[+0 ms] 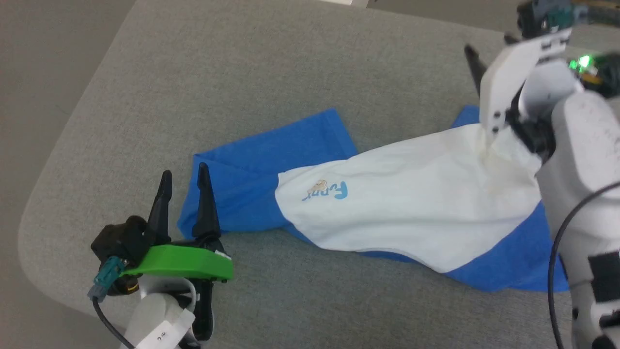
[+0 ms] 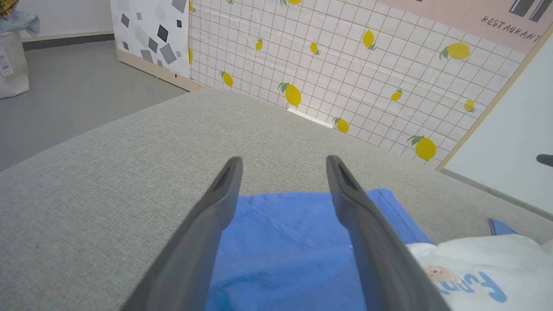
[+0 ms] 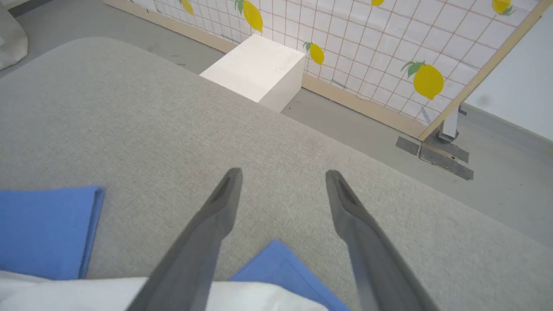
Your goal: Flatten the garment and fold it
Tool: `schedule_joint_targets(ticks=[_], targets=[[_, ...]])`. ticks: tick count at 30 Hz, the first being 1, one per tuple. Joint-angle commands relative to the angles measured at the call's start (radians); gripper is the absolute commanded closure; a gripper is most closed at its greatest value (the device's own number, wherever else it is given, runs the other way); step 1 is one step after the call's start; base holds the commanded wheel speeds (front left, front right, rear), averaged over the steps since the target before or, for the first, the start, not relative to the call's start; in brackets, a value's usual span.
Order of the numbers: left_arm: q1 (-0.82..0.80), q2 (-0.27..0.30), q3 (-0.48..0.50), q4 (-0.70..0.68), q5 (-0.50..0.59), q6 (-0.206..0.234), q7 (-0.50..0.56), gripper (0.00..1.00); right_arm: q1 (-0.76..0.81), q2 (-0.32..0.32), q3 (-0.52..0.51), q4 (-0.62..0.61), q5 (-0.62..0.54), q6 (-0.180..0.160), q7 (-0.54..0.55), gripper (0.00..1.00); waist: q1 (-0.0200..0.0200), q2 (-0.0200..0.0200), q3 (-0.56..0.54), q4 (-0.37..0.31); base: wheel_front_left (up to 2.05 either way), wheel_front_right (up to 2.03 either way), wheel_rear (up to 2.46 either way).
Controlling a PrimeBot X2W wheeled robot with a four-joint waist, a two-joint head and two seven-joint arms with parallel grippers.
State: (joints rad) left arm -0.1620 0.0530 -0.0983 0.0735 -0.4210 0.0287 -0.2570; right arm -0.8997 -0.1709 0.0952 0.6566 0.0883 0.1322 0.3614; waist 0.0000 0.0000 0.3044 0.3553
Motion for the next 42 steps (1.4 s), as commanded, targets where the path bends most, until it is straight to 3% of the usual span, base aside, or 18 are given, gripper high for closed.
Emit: schedule_joint_targets(ticks=[1, 9, 15, 21, 22, 23, 24, 32, 42], targets=[[0.012, -0.003, 0.007, 0.001, 0.001, 0.002, -0.005, 0.0, 0.056, 0.005, 0.005, -0.002, 0.02, -0.002, 0.021, 0.0, 0.0, 0.0, -0.054, -0.047, 0.0, 0.0, 0.0], [0.028, -0.003, -0.003, 0.005, -0.008, -0.007, -0.005, 0.0, 0.199, -0.058, 0.172, -0.078, 0.107, -0.002, 0.332, 0.0, 0.0, 0.0, -0.066, -0.079, 0.0, 0.0, 0.0], [0.006, -0.003, -0.035, -0.002, -0.035, 0.0, -0.005, 0.0, 0.181, -0.11, 0.278, -0.125, 0.133, -0.002, 0.563, 0.0, 0.0, 0.0, -0.011, -0.034, 0.0, 0.0, 0.0], [0.003, -0.003, -0.043, -0.003, -0.052, 0.007, -0.005, 0.0, 0.169, -0.158, 0.366, -0.15, 0.175, -0.002, 0.68, 0.0, 0.0, 0.0, 0.029, 0.011, 0.0, 0.0, 0.0], [0.003, -0.003, -0.044, -0.003, -0.055, 0.008, -0.005, 0.0, 0.173, -0.164, 0.373, -0.151, 0.187, -0.002, 0.693, 0.54, 0.0, 0.0, 0.033, 0.016, 0.0, 0.0, 0.0], [0.002, -0.003, -0.046, -0.004, -0.059, 0.009, -0.005, 0.0, 0.177, -0.172, 0.382, -0.159, 0.202, -0.002, 0.699, 0.84, 0.0, 0.0, 0.037, 0.021, 0.0, 0.0, 0.0], [0.001, -0.003, -0.047, -0.005, -0.061, 0.01, -0.005, 0.0, 0.177, -0.18, 0.386, -0.167, 0.21, -0.002, 0.696, 1.0, 0.0, 0.0, 0.04, 0.025, 0.0, 0.0, 0.0], [-0.005, -0.003, -0.06, -0.005, -0.068, 0.014, -0.005, 0.0, 0.114, -0.191, 0.3, -0.195, 0.21, -0.002, 0.581, 1.0, 0.0, 0.0, 0.042, 0.039, 0.0, 0.0, 0.0], [-0.037, -0.003, -0.086, -0.013, -0.072, 0.009, -0.005, 0.0, -0.089, -0.122, 0.121, -0.115, -0.029, -0.002, 0.291, 1.0, 0.0, 0.0, 0.081, 0.069, 0.0, 0.0, 0.0]])
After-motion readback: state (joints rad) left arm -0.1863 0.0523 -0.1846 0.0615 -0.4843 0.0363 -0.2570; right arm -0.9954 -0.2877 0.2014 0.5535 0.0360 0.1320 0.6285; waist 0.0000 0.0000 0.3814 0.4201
